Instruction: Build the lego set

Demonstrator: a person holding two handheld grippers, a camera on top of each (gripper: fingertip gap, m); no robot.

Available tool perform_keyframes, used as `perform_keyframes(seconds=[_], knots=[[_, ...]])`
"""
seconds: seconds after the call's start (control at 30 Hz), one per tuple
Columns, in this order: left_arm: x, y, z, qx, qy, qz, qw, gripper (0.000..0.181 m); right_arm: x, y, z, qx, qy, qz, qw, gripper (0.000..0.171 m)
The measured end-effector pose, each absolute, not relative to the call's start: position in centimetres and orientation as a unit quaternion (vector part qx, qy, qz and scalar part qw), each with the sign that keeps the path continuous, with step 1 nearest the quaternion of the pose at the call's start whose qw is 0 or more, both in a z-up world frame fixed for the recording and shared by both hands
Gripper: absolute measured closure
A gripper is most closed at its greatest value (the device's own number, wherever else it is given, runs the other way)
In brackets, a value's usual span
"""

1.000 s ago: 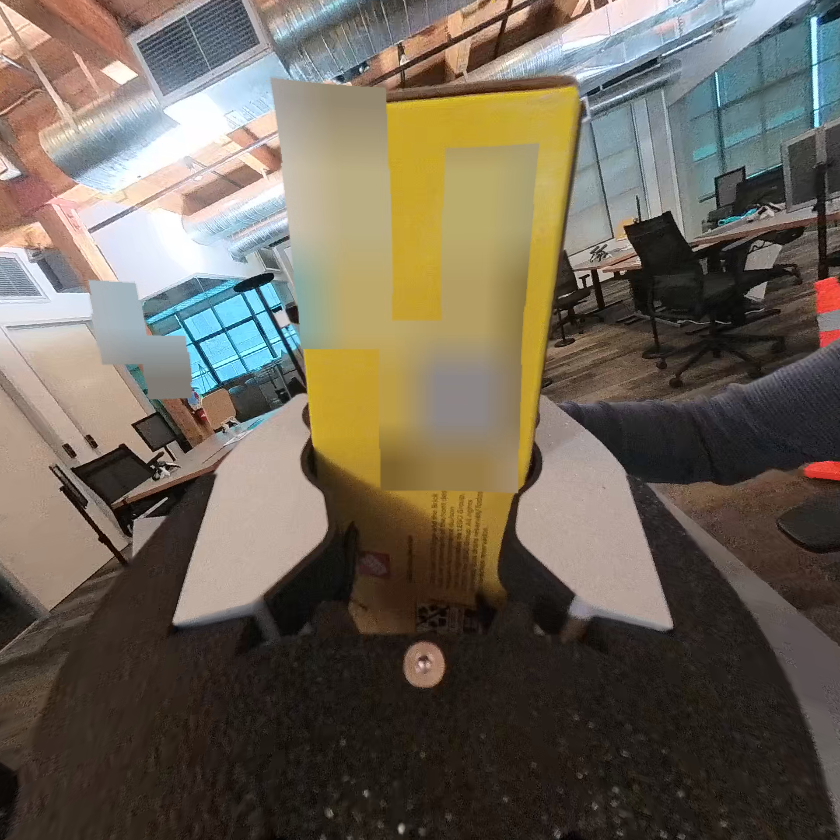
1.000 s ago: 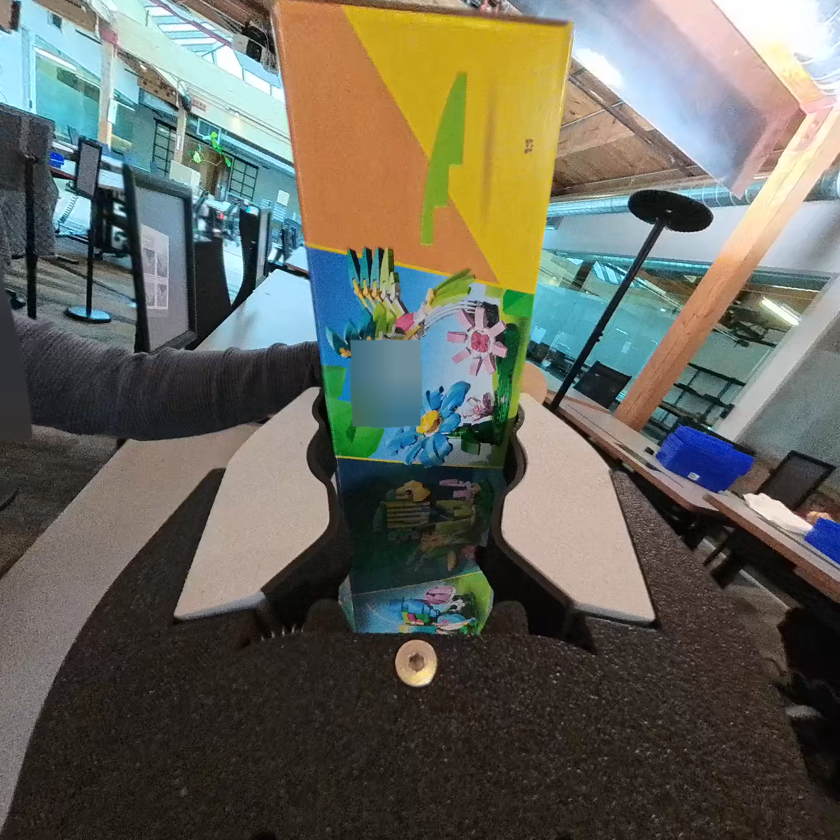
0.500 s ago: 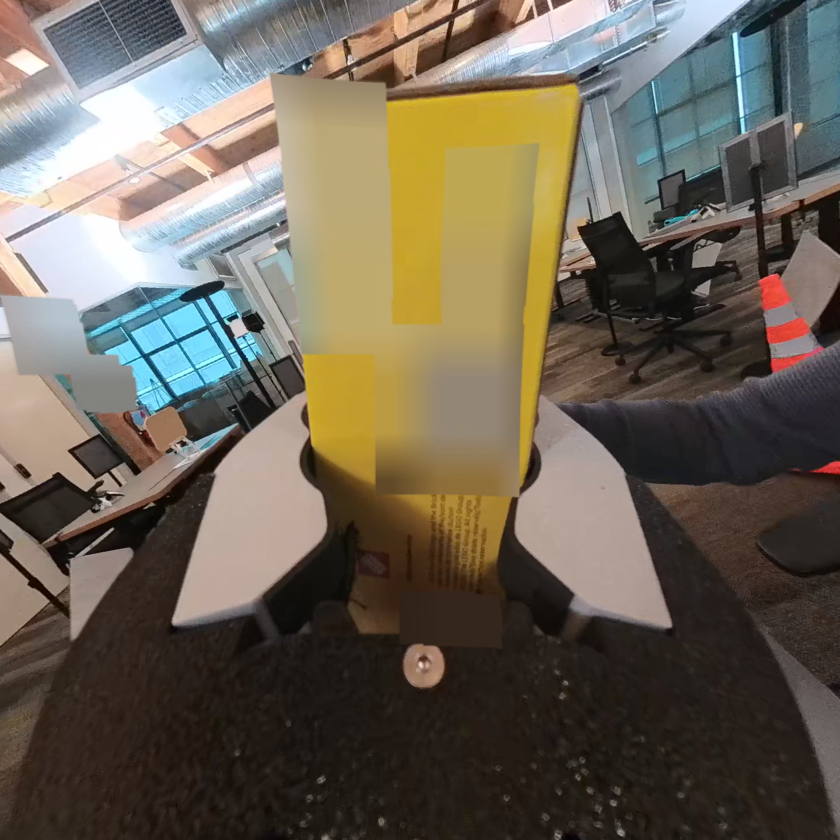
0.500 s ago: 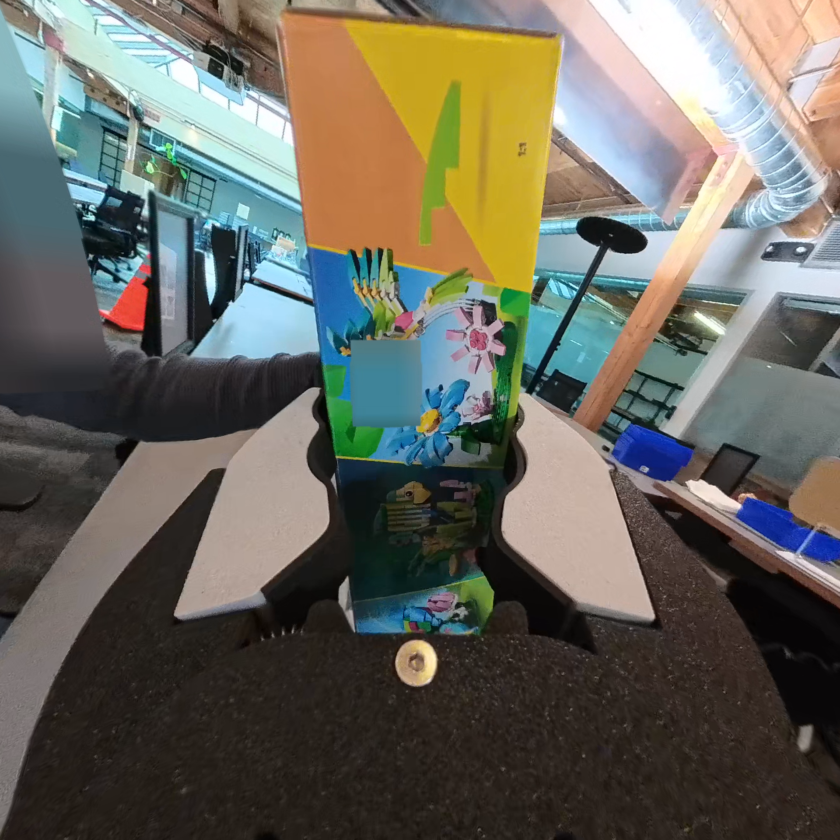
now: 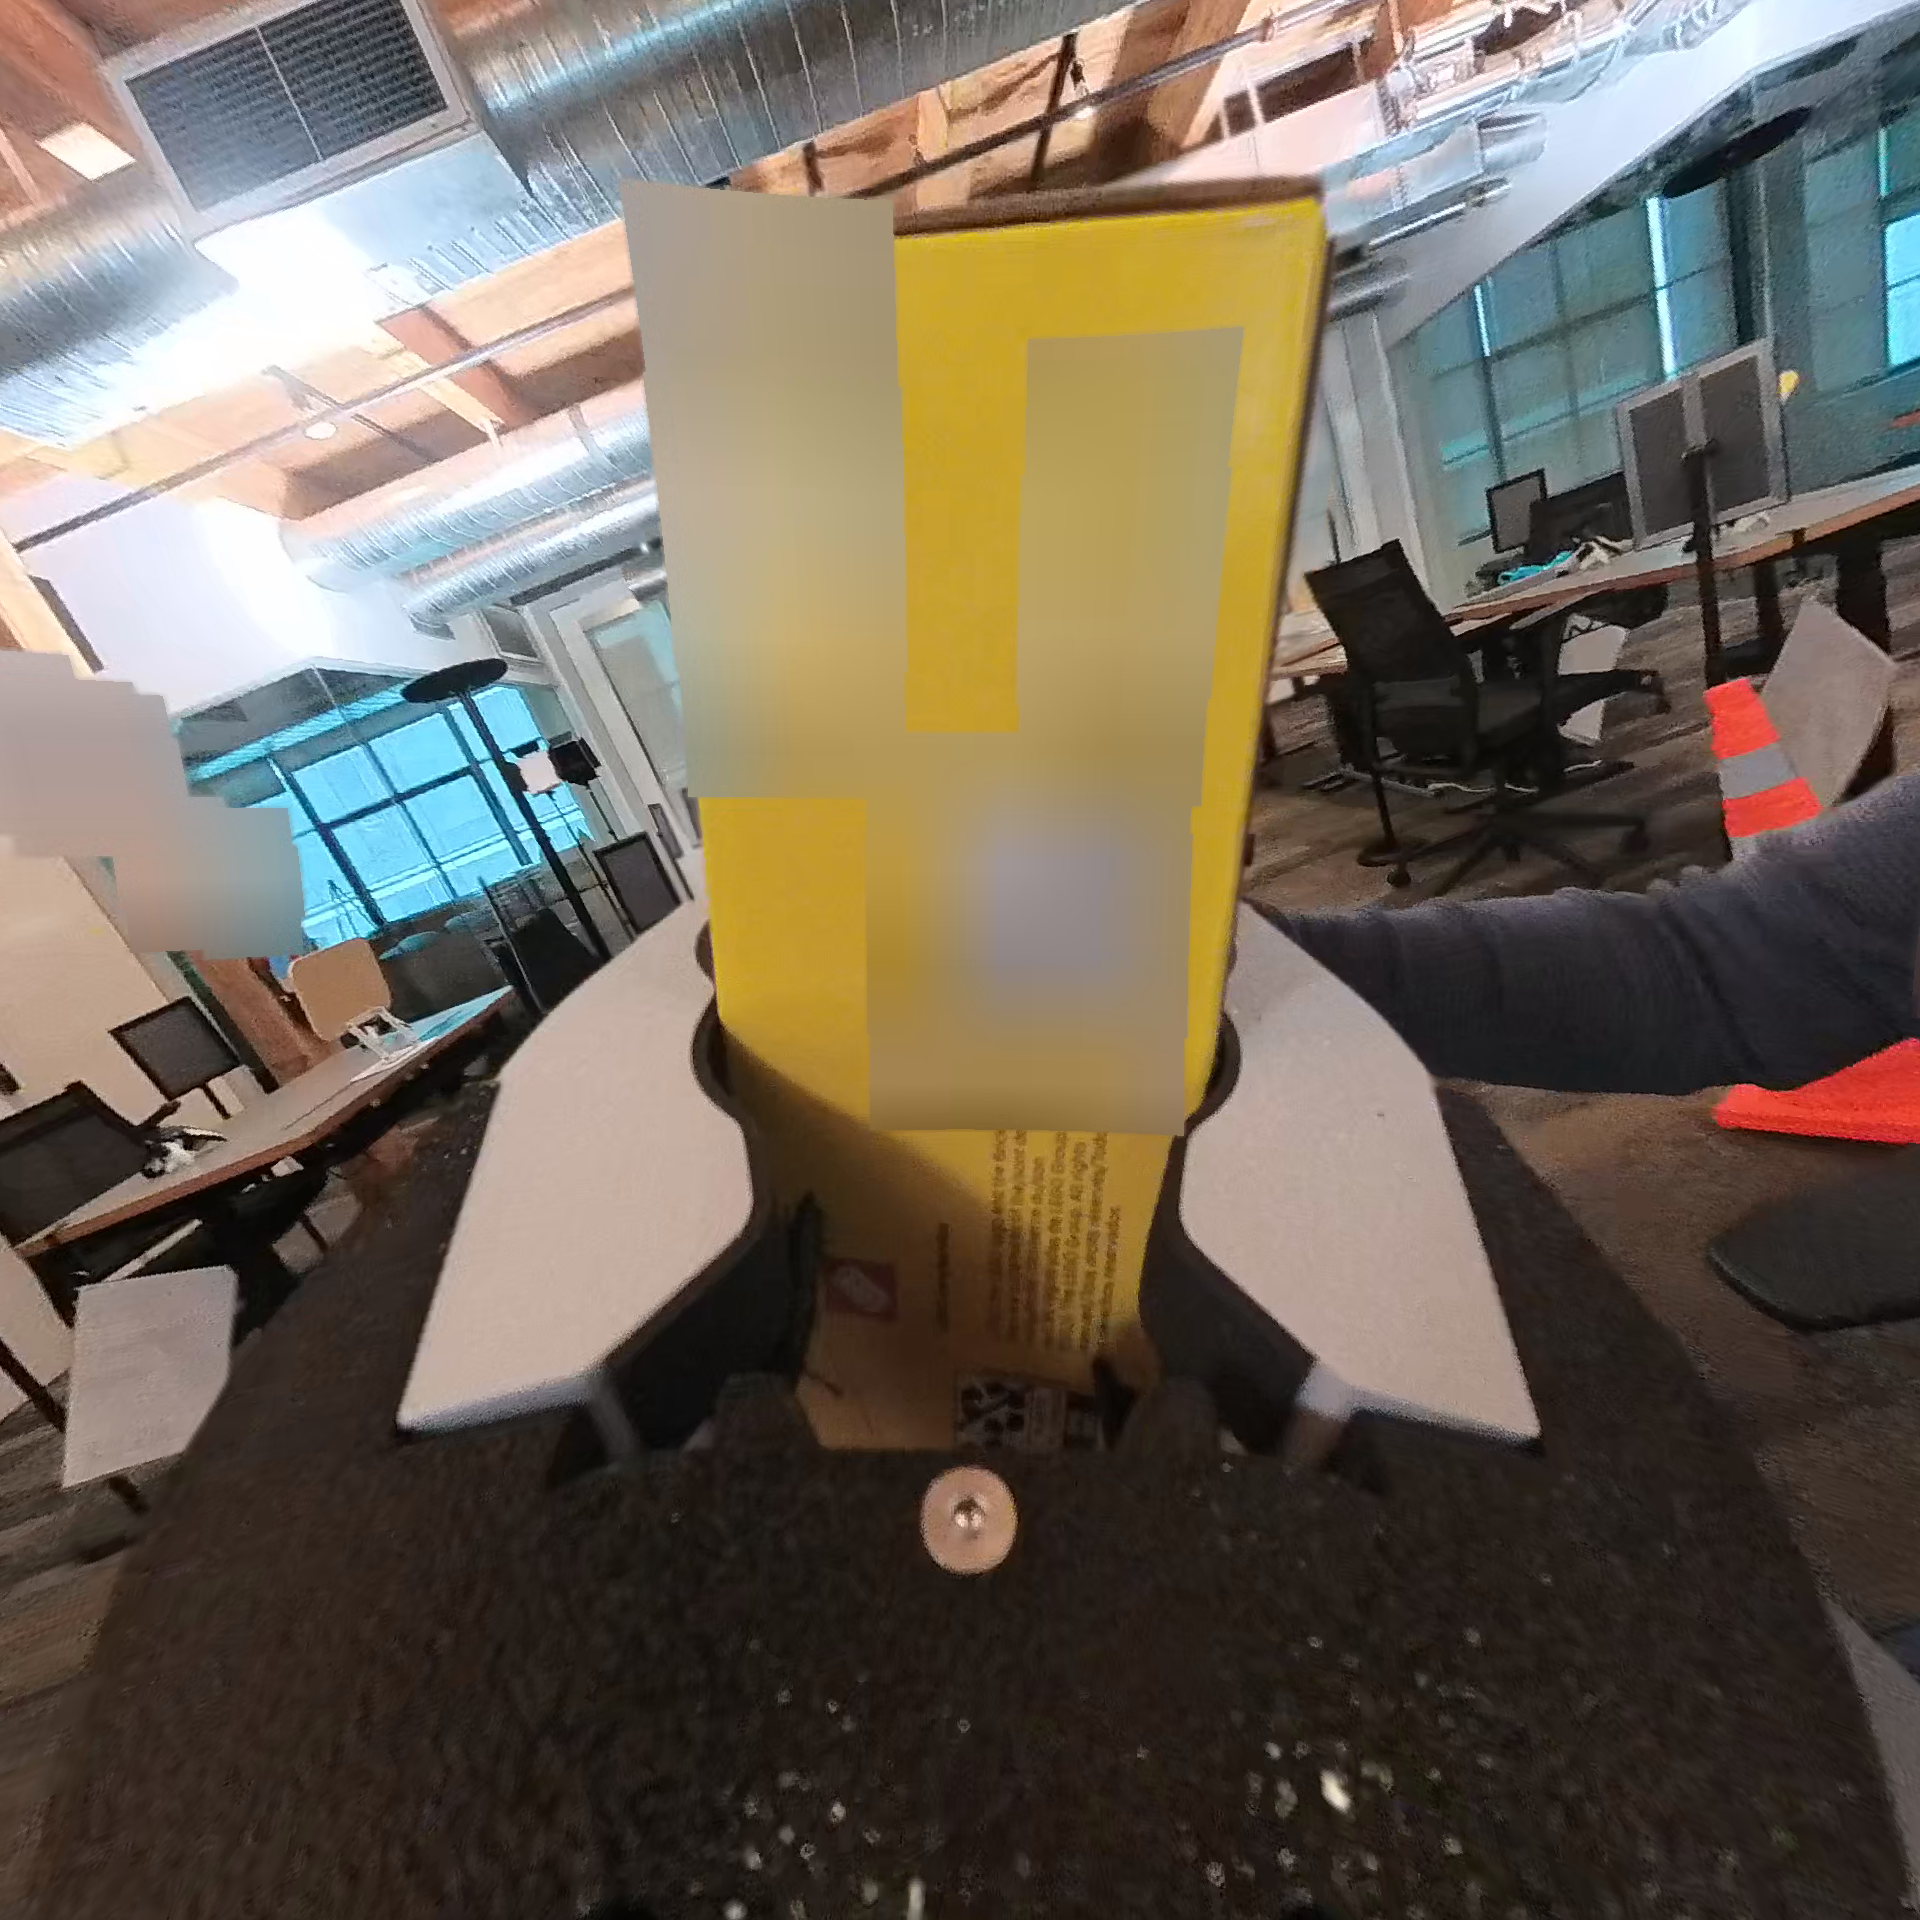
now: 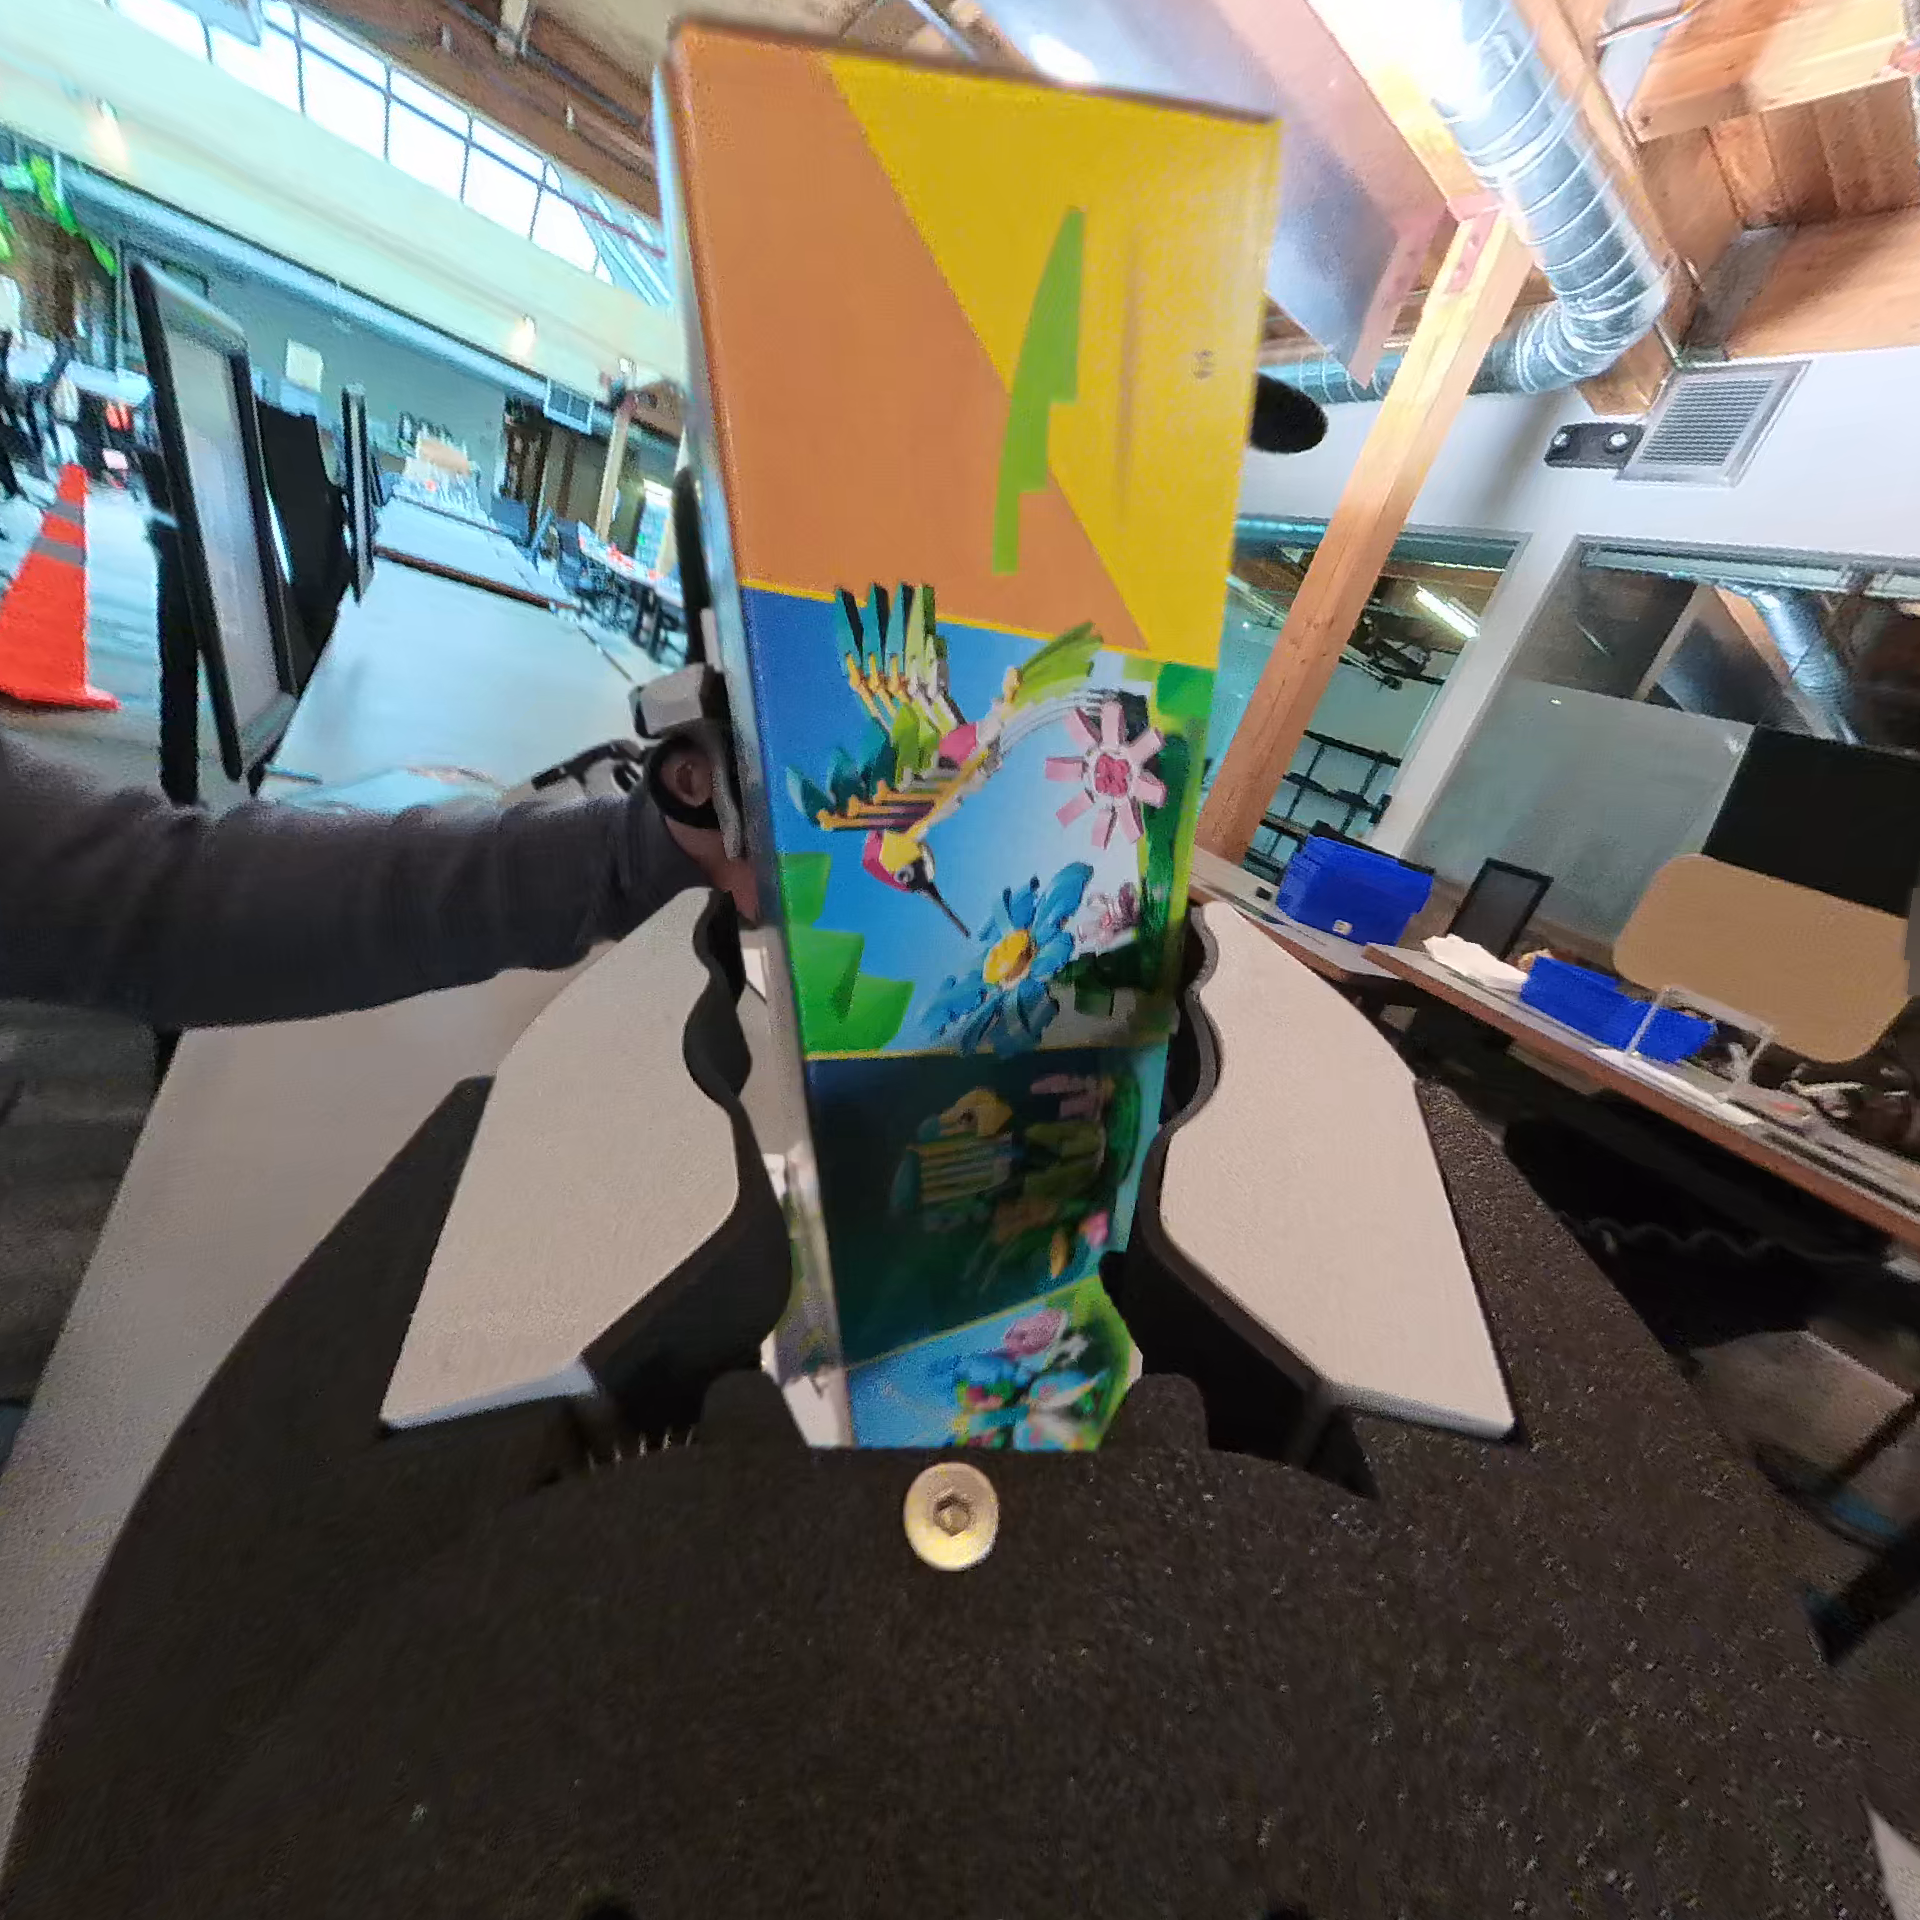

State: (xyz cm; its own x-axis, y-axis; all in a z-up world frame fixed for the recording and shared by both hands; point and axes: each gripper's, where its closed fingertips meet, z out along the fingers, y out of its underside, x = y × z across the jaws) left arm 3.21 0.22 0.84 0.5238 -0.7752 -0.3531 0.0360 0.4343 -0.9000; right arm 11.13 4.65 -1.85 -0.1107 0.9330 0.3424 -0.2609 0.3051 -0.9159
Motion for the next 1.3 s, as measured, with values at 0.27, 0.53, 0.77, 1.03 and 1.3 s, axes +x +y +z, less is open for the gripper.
perform_keyframes(seconds=[0.27,0.53,0.77,1.03,1.3], knots=[[-10.1,1.3,-0.6,-0.431,0.069,-0.341,0.832,0.092,9.6,4.9,-9.2,-0.436,-0.43,0.501,0.612,0.094],[-17.6,-2.3,-2.0,-0.28,-0.103,-0.464,0.834,0.096,1.9,1.7,-12.6,-0.475,-0.358,0.611,0.522,0.112],[-18.1,-3.5,-2.1,-0.28,-0.084,-0.466,0.835,0.095,-2.1,1.8,-11.8,-0.476,-0.349,0.688,0.423,0.112],[-17.3,-3.0,-2.7,-0.291,-0.082,-0.467,0.831,0.095,-4.3,2.3,-12.0,-0.472,-0.329,0.709,0.408,0.145],[-24.4,-7.6,-2.4,-0.264,-0.123,-0.414,0.863,0.095,0.7,5.2,-17.7,-0.528,-0.388,0.626,0.422,0.156]])
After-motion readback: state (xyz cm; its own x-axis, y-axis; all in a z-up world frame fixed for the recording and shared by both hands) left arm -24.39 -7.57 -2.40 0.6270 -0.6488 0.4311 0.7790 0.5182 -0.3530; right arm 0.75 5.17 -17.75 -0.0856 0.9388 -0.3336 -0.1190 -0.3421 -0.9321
